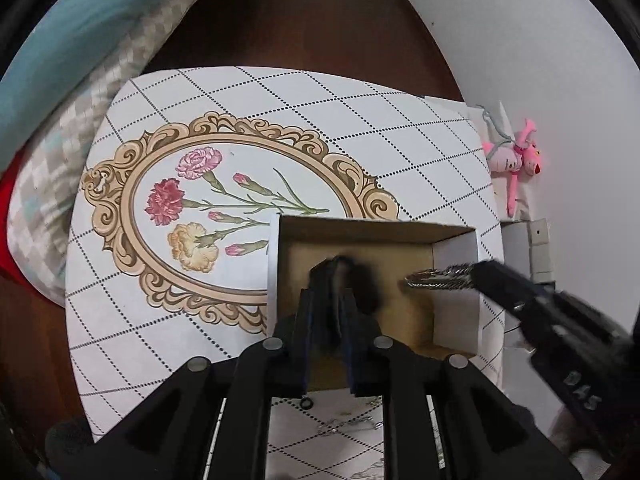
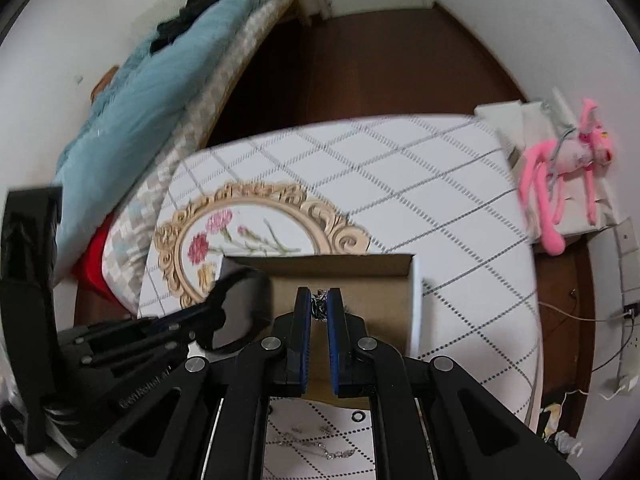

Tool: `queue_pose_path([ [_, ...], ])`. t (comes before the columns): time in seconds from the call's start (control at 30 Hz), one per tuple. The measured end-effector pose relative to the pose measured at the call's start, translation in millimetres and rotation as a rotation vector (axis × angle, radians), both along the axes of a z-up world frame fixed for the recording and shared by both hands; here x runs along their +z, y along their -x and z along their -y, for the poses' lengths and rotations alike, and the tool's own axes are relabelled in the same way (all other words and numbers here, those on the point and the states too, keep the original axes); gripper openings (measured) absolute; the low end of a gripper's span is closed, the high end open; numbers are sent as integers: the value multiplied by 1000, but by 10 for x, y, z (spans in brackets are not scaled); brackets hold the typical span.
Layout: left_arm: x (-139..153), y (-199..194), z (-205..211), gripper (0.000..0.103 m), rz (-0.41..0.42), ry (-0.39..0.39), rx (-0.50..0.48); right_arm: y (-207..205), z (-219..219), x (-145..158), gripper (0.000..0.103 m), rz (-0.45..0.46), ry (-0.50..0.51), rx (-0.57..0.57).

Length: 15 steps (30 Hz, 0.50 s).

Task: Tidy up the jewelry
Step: 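Carry the watch with the left tool into the box while the right tool drops the chain bracelet in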

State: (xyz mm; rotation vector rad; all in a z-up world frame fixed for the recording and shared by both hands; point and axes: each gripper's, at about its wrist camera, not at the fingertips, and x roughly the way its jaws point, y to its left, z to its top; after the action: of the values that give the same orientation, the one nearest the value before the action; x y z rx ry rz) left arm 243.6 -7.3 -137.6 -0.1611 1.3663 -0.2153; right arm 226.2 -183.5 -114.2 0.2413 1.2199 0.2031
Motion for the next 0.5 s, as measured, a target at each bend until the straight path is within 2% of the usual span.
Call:
queue_pose_path([
  [0.07, 19, -19, -12, 14, 4, 3, 7, -31, 34, -87, 9, -32, 1, -2],
  [0.13, 61, -24, -18, 28, 21, -14, 8, -43, 51, -136, 10, -51, 4, 0],
  [0.2, 113, 3, -31, 67, 58, -63, 15, -21, 82, -137, 22, -47, 38, -5],
  [0.27, 152, 40, -56, 74, 106, -120, 25, 26, 123, -119, 56, -41, 72, -15],
  [0.33, 143, 79, -73, 74, 135, -169, 28, 73, 144, -93, 71, -28, 129, -21],
  [0.37, 129, 103, -81, 78, 150, -192, 33, 107, 152, -87, 75, -20, 165, -27],
  [0.4, 116, 113, -94, 84, 161, -206, 34, 152, 156, -90, 78, -12, 218, -35],
  [0.43, 96, 145, -99, 88, 176, -220, 33, 183, 163, -98, 87, -9, 258, -40],
  [0.47, 75, 168, -101, 99, 185, -229, 28, 198, 158, -111, 94, -9, 287, -44],
  [0.5, 52, 194, -95, 103, 190, -240, 21, 238, 158, -149, 96, -11, 323, -48],
])
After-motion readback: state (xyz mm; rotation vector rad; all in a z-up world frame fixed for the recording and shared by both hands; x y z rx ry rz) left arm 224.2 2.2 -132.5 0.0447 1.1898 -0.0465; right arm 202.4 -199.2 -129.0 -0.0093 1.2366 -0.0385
